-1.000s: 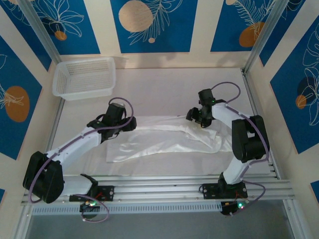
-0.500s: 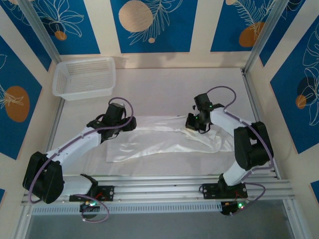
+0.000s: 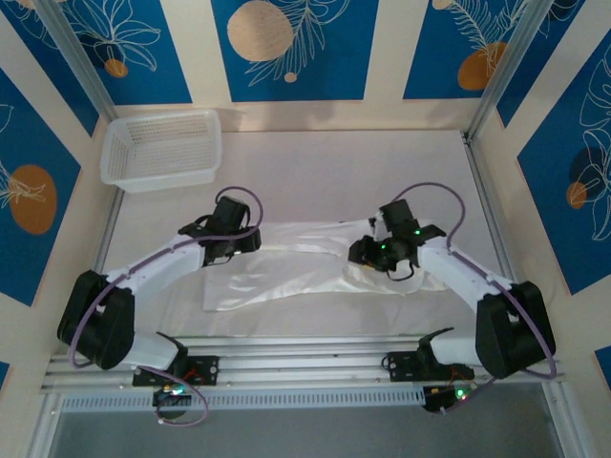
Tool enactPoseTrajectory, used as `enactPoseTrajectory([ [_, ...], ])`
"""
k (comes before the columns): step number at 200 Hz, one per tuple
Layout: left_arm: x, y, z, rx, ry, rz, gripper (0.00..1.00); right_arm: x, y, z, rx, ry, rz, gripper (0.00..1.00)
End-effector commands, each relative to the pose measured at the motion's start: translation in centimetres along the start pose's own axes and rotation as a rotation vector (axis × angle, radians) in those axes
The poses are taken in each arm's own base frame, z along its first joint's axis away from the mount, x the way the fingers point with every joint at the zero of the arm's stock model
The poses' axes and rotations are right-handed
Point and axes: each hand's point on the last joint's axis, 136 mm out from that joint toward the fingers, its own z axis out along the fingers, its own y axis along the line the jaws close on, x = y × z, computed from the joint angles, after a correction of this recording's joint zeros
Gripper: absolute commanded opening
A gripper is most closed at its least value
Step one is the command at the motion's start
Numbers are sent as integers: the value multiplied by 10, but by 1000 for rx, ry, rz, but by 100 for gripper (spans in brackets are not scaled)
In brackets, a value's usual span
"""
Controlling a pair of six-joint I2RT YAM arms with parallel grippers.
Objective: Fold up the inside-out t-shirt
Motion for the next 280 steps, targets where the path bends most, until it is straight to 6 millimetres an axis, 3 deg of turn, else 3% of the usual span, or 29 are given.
enactPoseTrajectory([
  [1, -9, -14, 1, -12, -8, 25, 13, -38, -26, -15, 106, -152, 118, 30],
  [7, -11, -15, 5, -36, -3, 32, 0, -44, -39, -14, 153, -170, 152, 25],
  [29, -18, -10, 23, -143, 21, 42, 0, -48, -80, -3, 298, -143, 245, 3],
  [50, -21, -8, 46, -205, 45, 43, 0, -46, -98, 7, 358, -99, 252, 0],
  [104, 4, -24, 105, -173, 182, 8, 0, -39, -105, 30, 356, 11, 283, 0],
  [130, 3, -35, 128, -156, 213, 2, 0, -34, -99, 34, 357, 49, 282, 0],
  [154, -15, -46, 156, -157, 207, 3, 0, -18, -71, 41, 276, 93, 283, 0],
  [181, -46, -65, 195, -135, 184, -3, 0, 15, -31, 64, 102, 175, 337, 0],
  [212, -86, -114, 225, 14, 196, 5, 0, 55, 17, 90, 50, 247, 302, 0],
  [242, -114, -143, 227, 97, 137, -21, 0, 88, 79, 107, 40, 283, 224, 0],
  [263, -131, -154, 216, 137, 91, -35, 0, 107, 128, 121, -22, 291, 135, 2],
  [280, -144, -159, 201, 165, 66, -42, 0, 115, 155, 126, -19, 306, 47, 0],
])
